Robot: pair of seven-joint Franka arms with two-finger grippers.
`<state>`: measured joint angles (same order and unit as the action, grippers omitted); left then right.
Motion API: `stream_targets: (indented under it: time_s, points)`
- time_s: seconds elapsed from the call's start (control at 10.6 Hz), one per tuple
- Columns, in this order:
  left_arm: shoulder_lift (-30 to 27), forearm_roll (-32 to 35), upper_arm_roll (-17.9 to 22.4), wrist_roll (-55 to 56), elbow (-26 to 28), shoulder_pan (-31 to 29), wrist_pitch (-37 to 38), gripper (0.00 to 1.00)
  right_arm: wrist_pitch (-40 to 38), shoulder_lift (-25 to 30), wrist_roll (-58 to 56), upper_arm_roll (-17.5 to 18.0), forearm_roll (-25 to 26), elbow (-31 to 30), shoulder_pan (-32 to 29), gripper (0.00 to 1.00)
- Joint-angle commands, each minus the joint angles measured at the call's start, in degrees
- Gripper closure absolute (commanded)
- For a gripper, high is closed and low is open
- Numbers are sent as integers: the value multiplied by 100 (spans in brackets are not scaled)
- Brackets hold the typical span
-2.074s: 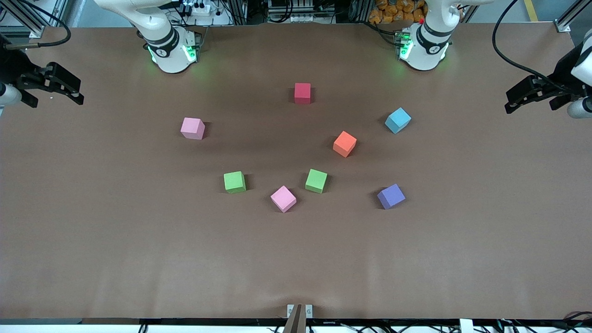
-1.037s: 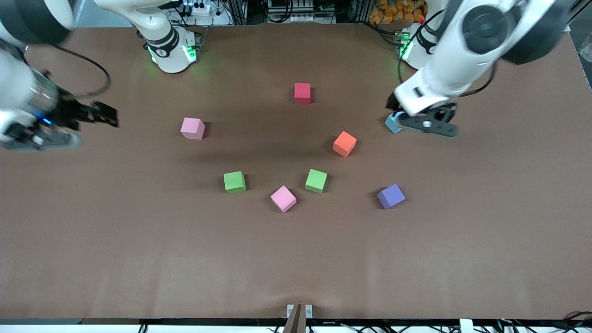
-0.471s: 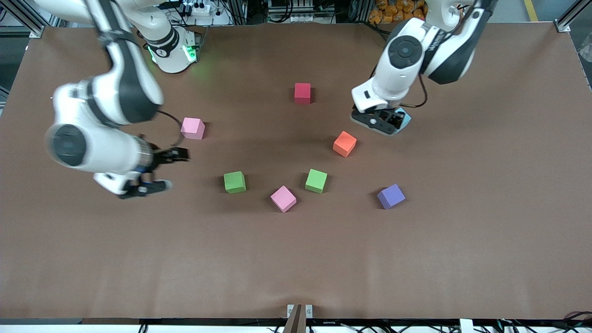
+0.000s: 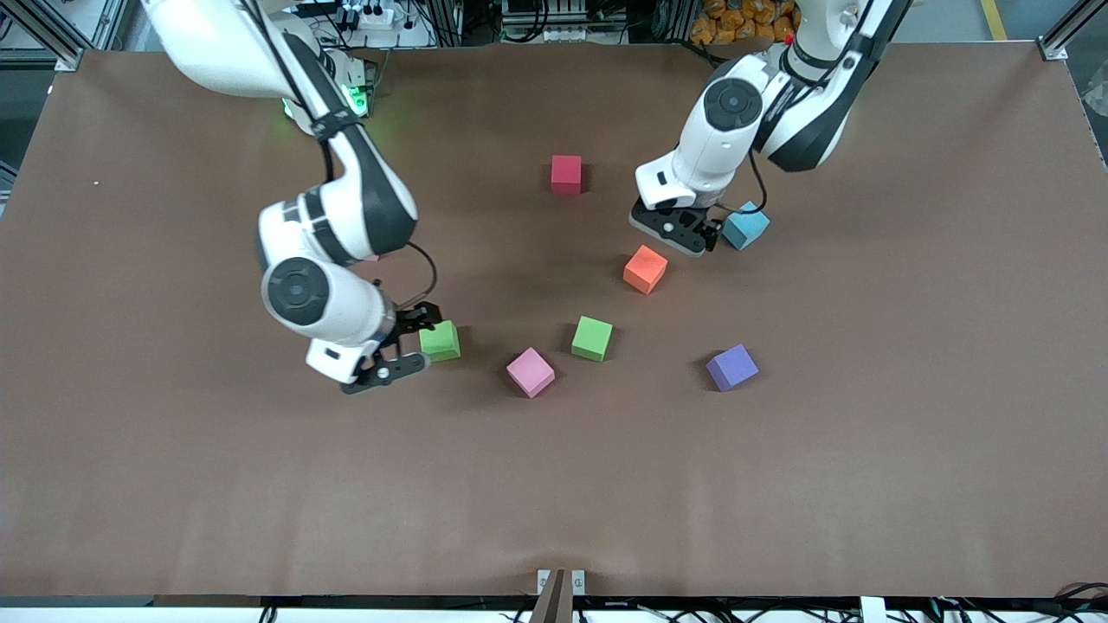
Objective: Arrange blocks into number 1
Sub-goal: 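Lower and close both grippers on the orange and green cubes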
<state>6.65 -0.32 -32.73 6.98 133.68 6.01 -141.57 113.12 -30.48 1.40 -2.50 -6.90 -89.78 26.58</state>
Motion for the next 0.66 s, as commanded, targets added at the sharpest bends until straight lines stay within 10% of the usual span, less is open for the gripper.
stream_targets:
  time_s: [0.0, 0.57]
  points:
    - [389, -99, -49, -75, -44, -30, -317, 0, 288, -325, -26, -40, 145, 136, 180, 0]
    - [1206, -29, 117, -4, -447, 163, -591, 0, 404, -599, -79, -40, 647, 84, 216, 0]
